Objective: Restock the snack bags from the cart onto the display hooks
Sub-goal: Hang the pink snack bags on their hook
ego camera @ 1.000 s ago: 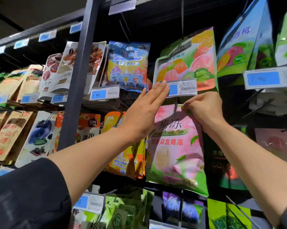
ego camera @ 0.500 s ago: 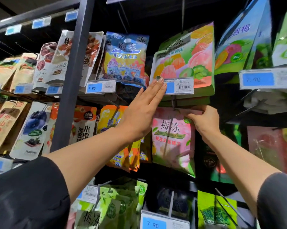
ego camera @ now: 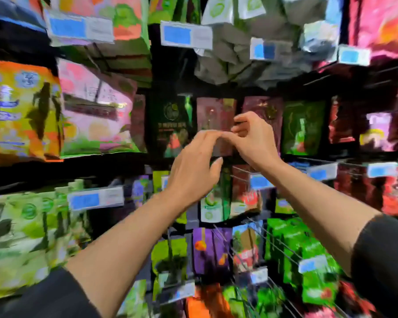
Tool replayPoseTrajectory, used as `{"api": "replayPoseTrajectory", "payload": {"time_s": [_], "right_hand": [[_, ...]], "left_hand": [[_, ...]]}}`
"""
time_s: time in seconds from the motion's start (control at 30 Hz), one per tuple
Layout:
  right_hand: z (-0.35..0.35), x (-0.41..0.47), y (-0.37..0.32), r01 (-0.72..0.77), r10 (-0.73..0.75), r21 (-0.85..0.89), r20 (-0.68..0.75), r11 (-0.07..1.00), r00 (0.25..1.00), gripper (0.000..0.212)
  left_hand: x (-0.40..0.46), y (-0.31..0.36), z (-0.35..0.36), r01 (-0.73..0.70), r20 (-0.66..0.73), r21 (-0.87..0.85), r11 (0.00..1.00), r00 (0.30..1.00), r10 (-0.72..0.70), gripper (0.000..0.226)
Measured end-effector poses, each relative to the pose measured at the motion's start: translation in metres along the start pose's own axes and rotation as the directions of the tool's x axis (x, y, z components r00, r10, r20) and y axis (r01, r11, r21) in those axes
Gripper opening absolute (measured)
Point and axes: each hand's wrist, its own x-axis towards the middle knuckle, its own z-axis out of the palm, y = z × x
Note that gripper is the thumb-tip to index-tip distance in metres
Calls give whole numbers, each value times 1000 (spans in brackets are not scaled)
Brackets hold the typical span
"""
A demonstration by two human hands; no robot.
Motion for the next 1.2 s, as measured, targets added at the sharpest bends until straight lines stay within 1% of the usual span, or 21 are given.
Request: {"api": "replayPoseTrajectory", "payload": {"time_s": [0.07,0.2,0.3,0.4,0.47,0.57,0.6,0.7,0.73,0.77,0.83,0.87,0.93,0.97,1.0,1.03,1.07,1.1,1.13,1.17,1.2], "right_hand": [[-52,-23,39,-78,76,-71,-32,994,997,43],[-158,-88,133,-289,275,-230,-90,929,957,37],[-245,-151,209,-462,436,-338,-155,820,887,35],[-331,-227,273,-615,598,-413,-188,672,779,32],[-385,-283,305,-697,689,-445,-213,562,692,33],[-456,-358,339,-788,766,-468,-301,400,568,30],[-475,-379,348,-814,779,-466,-340,348,527,29],[-520,-424,361,-846,802,-497,-416,194,428,31],[-531,-435,363,-852,810,-505,-436,141,393,33],[-541,-445,365,-850,809,-517,-455,102,373,35],[-558,-464,365,-831,789,-553,-486,55,376,40],[-566,-472,364,-815,782,-579,-503,10,367,39],[-581,-487,353,-749,745,-647,-567,-139,352,31],[-588,-495,346,-699,703,-678,-611,-226,365,28],[-595,-503,337,-634,648,-696,-660,-337,379,28],[-601,-509,326,-568,592,-682,-713,-460,377,32],[-606,-515,315,-512,557,-636,-765,-577,322,39],[-608,-520,305,-469,534,-567,-817,-678,215,49],[-610,-524,298,-446,514,-489,-855,-749,73,59],[-611,-528,292,-454,476,-411,-879,-791,-34,68],[-613,-530,289,-482,437,-339,-893,-808,-104,74]], "left_hand": [[-2,43,44,13,65,-104,995,998,-6,48],[-24,132,147,111,290,-295,949,957,-22,48],[-52,209,230,153,438,-375,914,899,30,43],[-84,294,306,261,556,-471,843,829,54,39],[-110,352,352,332,648,-505,796,755,96,40],[-155,423,406,435,784,-509,743,590,191,43],[-169,442,419,450,804,-514,731,550,227,43],[-199,486,454,482,855,-494,724,423,301,47],[-205,499,462,494,863,-489,719,393,316,47],[-209,512,471,507,865,-493,707,377,332,48],[-216,539,485,530,858,-511,677,358,368,51],[-219,552,492,543,853,-521,658,340,395,50],[-225,578,503,559,842,-533,635,277,463,47],[-230,590,508,561,827,-547,621,250,503,46],[-235,601,512,556,804,-571,604,232,547,48],[-239,613,515,542,776,-602,587,224,590,50],[-244,624,518,523,750,-631,572,222,623,54],[-247,633,519,501,731,-654,567,226,644,58],[-250,641,520,492,724,-664,563,236,648,64],[-251,647,521,493,729,-663,563,253,637,69],[-252,652,523,516,744,-647,561,268,612,74]]}}
